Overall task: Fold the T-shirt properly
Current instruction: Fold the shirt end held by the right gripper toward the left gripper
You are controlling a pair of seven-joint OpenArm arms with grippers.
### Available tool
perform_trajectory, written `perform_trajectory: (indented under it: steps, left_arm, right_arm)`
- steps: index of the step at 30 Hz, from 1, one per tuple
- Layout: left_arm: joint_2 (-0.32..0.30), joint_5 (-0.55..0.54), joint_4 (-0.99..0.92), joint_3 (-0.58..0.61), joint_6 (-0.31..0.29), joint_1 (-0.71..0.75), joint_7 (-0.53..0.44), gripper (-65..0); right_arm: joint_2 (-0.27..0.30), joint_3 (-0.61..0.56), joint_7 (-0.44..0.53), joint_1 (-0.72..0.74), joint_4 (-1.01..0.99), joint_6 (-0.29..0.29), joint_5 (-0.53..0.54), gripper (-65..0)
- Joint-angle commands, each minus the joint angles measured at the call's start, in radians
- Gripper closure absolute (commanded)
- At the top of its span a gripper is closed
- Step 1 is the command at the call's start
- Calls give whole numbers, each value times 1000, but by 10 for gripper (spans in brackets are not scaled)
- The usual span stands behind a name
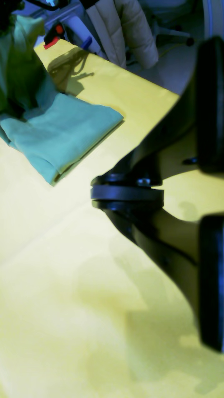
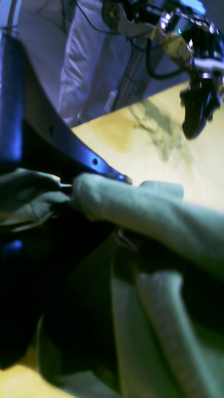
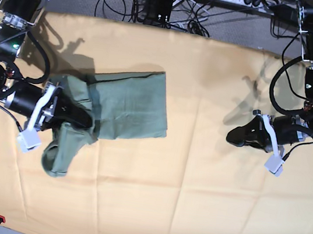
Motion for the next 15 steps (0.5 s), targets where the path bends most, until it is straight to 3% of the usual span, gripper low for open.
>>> perform_trajectory:
  steps: [1,8,15]
  left_arm:
    - [-14,-24,15,-6,-3,-19,-19,0]
    - [-14,-27,15,-6,-2,-19,-19,0]
    - [-14,-27,15,-6,-2,-19,-19,0]
  right_arm:
    - [-6,-22,18,23,16,-3,36,0]
    - [-86,-217,18,26,16,37,36,0]
    - [-200,-247,18,28,16,66,36,0]
